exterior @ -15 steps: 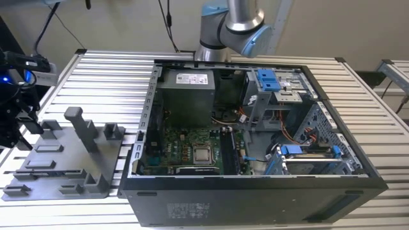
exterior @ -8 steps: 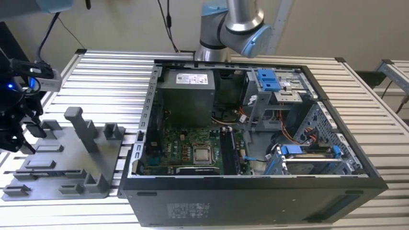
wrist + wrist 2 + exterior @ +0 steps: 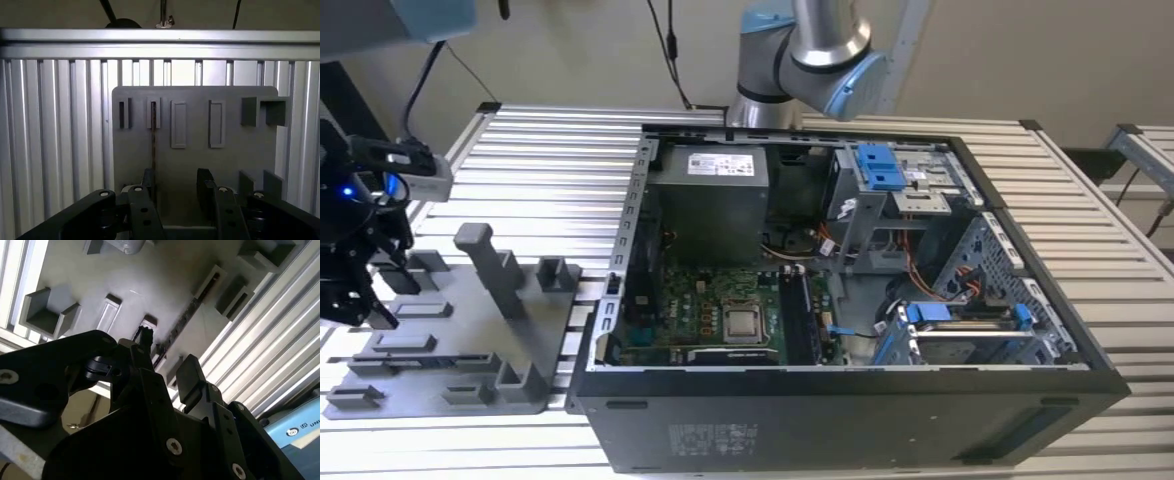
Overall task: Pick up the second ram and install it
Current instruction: 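Pick up the second ram and move it above second insertion slot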
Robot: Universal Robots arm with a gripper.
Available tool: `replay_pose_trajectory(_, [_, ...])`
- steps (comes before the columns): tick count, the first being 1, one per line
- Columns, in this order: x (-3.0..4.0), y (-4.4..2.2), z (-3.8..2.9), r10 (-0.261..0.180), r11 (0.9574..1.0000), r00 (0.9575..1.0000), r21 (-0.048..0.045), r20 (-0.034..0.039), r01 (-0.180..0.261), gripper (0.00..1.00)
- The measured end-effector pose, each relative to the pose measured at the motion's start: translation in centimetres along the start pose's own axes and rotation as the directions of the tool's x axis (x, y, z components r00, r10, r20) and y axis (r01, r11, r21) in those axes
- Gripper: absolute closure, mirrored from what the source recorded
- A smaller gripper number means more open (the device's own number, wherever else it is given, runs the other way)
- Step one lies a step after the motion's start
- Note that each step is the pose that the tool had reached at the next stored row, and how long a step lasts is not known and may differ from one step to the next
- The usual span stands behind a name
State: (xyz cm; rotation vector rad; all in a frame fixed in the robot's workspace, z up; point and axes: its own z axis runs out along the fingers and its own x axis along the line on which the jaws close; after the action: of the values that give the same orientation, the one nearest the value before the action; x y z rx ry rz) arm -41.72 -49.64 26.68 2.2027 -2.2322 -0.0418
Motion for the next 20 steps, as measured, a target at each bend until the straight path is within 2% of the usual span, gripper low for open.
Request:
replay_pose_trajectory(8, [0.39, -0.03, 0.98, 0.000, 1.0000, 1.0000, 0.0005, 0.0003, 0.000, 0.52])
replay_pose_trajectory(20, [0.55, 0.07, 2.46, 0.000, 1.0000, 1.0000, 0.0036, 0.0002, 0.000, 0.52])
